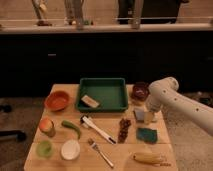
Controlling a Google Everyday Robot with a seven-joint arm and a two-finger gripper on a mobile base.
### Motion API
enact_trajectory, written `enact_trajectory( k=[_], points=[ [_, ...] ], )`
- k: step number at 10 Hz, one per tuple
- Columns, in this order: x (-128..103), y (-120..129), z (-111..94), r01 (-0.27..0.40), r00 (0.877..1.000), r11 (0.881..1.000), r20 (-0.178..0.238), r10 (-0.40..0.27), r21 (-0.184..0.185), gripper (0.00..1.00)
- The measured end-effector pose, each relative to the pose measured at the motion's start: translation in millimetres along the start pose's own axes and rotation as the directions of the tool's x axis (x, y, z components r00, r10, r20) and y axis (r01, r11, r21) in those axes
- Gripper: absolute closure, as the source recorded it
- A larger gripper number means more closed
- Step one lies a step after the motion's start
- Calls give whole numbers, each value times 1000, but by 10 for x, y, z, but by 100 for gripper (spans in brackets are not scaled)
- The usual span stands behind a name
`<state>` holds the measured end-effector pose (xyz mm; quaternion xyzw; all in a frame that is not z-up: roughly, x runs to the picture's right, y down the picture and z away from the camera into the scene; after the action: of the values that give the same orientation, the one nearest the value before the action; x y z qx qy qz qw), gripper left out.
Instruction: Place towel in tray
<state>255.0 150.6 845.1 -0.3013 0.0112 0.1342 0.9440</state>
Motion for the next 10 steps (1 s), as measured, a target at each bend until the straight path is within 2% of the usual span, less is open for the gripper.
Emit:
enact_trajectory(
  k=[3,6,8,10],
  points=[
    [41,-13,78,-28,1000,1000,-9,28,7,20],
    [63,-68,165,-61,998,998,2,61,-7,20],
    [58,-98,241,-70,997,997,18,70,-28,20],
    [90,-119,304,-76,995,996,53,79,-53,20]
  ],
)
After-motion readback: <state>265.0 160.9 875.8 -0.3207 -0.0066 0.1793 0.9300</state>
